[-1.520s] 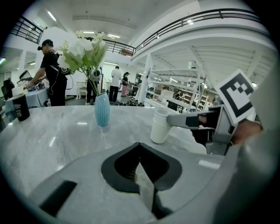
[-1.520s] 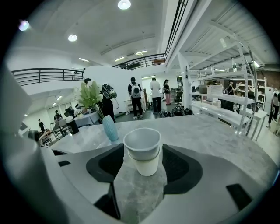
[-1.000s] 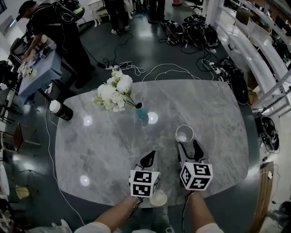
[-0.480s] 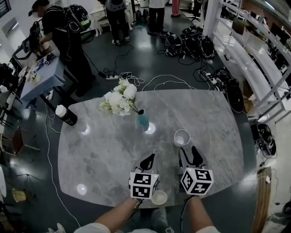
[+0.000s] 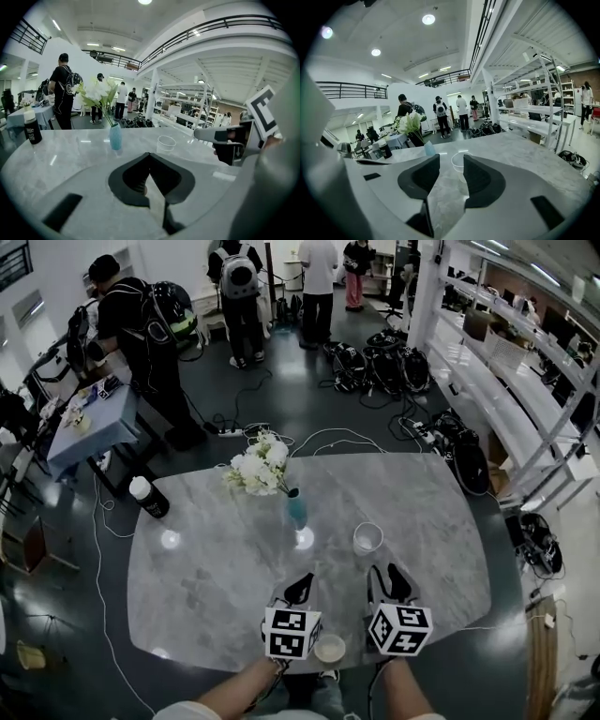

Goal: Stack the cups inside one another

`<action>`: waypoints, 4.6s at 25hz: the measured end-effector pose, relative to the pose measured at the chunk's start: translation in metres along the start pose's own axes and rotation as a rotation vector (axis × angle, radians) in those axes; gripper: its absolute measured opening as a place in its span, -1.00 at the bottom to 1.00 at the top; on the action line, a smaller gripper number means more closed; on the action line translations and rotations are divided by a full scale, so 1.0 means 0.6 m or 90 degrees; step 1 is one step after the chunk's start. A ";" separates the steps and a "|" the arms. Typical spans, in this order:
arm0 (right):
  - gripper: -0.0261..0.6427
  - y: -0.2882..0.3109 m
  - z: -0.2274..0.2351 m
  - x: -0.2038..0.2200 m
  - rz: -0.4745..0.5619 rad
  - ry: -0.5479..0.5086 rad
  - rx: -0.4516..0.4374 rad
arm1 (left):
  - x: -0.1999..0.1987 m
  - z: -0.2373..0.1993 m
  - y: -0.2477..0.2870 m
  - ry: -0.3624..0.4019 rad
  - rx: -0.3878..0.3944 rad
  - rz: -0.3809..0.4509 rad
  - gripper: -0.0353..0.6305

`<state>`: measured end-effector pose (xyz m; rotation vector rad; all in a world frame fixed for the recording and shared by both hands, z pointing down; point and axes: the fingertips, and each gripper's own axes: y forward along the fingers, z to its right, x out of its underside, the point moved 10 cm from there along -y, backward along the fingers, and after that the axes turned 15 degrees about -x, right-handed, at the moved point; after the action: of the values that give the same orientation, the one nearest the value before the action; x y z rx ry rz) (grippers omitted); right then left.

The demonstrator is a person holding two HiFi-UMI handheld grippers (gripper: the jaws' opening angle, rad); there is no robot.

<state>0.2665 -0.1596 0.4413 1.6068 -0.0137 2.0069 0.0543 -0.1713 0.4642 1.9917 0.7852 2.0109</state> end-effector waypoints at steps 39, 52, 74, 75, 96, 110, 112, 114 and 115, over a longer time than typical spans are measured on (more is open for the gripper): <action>-0.86 -0.200 -0.161 0.084 0.015 -0.001 0.048 | 0.049 -0.013 -0.201 -0.031 0.063 0.040 -0.91; -0.86 -0.207 -0.159 0.106 0.005 0.021 0.050 | 0.072 -0.026 -0.202 -0.020 0.042 0.027 -0.91; -0.85 -0.201 -0.139 0.285 -0.118 0.151 0.051 | 0.232 -0.058 -0.149 -0.015 0.014 -0.129 -0.91; -0.85 -0.202 -0.140 0.292 -0.124 0.154 0.049 | 0.238 -0.057 -0.148 -0.016 0.015 -0.134 -0.91; -0.35 -0.123 -0.188 0.328 -0.247 0.027 -0.072 | 0.284 -0.081 -0.137 -0.043 -0.013 -0.168 -0.91; -0.27 -0.083 -0.187 0.325 -0.251 0.003 -0.073 | 0.299 -0.099 -0.144 -0.055 -0.025 -0.180 -0.91; -0.27 -0.082 -0.186 0.325 -0.249 0.004 -0.069 | 0.299 -0.100 -0.145 -0.054 -0.028 -0.181 -0.91; -0.27 -0.082 -0.185 0.324 -0.247 0.006 -0.069 | 0.298 -0.100 -0.145 -0.053 -0.029 -0.180 -0.91; -0.27 -0.083 -0.184 0.324 -0.246 0.007 -0.071 | 0.297 -0.099 -0.144 -0.053 -0.029 -0.179 -0.91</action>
<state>0.1652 0.0011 0.5691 1.4053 0.1725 1.6868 -0.0350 -0.0235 0.5778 1.8105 0.9330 1.7604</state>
